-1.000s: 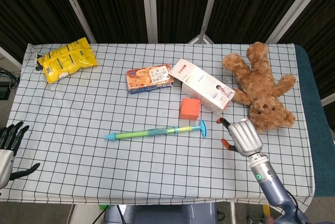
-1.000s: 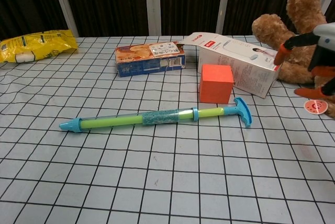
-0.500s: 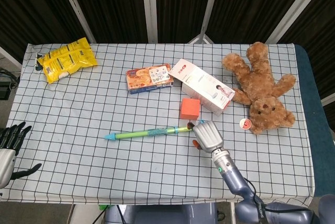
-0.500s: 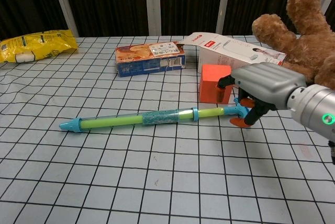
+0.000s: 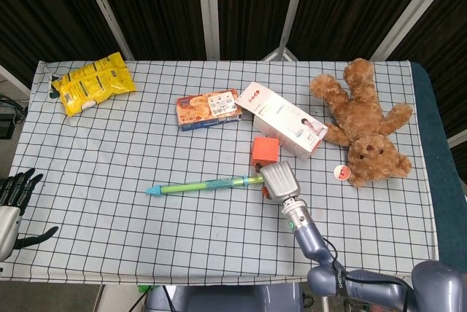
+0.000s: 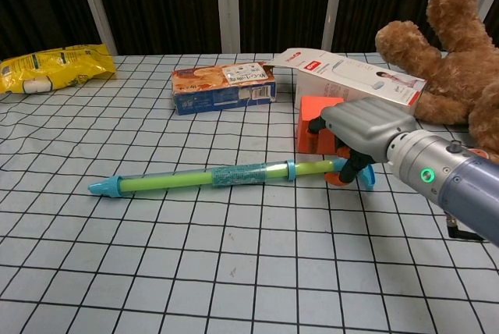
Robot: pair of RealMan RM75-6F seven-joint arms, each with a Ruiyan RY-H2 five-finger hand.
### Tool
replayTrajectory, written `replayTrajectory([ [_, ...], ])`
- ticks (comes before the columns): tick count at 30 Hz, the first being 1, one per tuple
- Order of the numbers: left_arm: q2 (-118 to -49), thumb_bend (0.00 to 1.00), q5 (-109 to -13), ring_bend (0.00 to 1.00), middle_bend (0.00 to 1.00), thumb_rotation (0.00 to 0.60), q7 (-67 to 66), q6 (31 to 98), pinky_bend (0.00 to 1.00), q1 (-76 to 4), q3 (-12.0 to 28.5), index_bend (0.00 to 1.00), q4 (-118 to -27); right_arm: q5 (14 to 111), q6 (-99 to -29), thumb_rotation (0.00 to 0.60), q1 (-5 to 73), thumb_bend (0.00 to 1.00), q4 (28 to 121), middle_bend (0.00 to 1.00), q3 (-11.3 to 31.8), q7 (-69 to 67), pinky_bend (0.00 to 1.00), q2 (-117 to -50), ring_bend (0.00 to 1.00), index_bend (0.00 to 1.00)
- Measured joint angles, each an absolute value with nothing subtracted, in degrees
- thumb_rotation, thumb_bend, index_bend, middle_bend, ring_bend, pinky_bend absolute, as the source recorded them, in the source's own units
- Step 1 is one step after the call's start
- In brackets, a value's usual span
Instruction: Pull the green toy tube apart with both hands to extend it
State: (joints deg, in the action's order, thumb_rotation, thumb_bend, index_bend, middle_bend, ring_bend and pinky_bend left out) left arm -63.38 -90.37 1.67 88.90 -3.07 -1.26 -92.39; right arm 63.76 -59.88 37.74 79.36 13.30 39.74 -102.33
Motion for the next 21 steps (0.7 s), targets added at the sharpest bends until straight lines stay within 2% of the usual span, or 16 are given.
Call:
replayTrajectory([
  [14,-63.37,0.12,-90.72,0.0,0.0,0.6,2.34,88.93,0.0,-3.0,-1.05,0.0,-92.63,61.1,-60.03,0.6,37.78,0.32,77.72,1.0,12.51,40.37,0.91,-102.29,1.0,0.48],
  [21,-63.43,0.12,-90.8,0.0,0.0,0.6,2.28,88.95,0.0,-2.94,-0.95,0.0,-92.68,60.38,-60.01,0.6,37.96,0.35,77.18,1.0,11.98,40.52,0.91,-102.13,1.0,0.56],
])
